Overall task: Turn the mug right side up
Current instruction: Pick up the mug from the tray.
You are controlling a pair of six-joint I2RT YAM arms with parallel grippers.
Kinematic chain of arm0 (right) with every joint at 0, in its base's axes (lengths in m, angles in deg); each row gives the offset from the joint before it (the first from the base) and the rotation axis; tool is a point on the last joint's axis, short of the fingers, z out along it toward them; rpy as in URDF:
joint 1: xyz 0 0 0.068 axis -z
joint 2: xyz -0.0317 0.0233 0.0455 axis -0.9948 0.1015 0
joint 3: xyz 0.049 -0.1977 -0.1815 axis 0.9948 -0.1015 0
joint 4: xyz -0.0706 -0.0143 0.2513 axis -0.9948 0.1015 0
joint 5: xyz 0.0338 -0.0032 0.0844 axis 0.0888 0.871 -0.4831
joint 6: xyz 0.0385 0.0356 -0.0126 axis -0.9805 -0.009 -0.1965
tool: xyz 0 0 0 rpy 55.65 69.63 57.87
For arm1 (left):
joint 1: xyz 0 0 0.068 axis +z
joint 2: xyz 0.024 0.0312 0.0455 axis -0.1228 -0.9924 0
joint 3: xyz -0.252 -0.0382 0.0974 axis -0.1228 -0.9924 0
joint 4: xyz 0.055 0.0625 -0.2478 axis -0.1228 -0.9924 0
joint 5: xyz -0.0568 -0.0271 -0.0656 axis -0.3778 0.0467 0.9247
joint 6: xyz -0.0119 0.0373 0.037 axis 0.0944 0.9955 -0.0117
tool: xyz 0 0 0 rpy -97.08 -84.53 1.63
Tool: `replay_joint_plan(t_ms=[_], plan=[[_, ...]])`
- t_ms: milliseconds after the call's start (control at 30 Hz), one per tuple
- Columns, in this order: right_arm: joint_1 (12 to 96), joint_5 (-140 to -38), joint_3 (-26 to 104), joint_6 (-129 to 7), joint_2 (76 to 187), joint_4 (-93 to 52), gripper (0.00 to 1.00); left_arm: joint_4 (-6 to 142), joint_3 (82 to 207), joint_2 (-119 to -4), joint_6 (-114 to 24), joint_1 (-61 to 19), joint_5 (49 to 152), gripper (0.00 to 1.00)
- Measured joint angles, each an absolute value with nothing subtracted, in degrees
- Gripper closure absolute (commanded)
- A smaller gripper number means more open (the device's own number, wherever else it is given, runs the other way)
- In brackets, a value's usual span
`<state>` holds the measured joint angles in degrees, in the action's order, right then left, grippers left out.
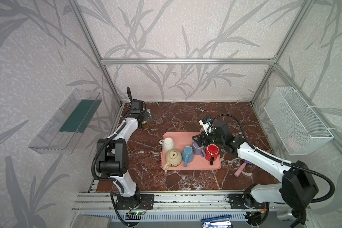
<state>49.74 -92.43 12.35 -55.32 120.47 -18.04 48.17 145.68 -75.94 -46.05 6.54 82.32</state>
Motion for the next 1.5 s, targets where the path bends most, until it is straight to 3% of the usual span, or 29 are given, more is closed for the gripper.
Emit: replay_joint_plan(t_ms=[733,1133,1500], plan=[[42.1,-85.3,21.1,-51.0,117.7,-1.5,0.19,38.0,141.7,-51.0,-47.4,-1.5,83.1,0.01],[33.1,-79.0,26.7,-51.0,126.9,3.4,0.2,37.2,130.8,-32.2,-49.6,-2.0,85.5,0.01],[29.0,-76.5,33.0,-53.0,134.9,5.8,0.22,36.7,125.0,-22.3,-49.8,-2.1,86.5,0.03]])
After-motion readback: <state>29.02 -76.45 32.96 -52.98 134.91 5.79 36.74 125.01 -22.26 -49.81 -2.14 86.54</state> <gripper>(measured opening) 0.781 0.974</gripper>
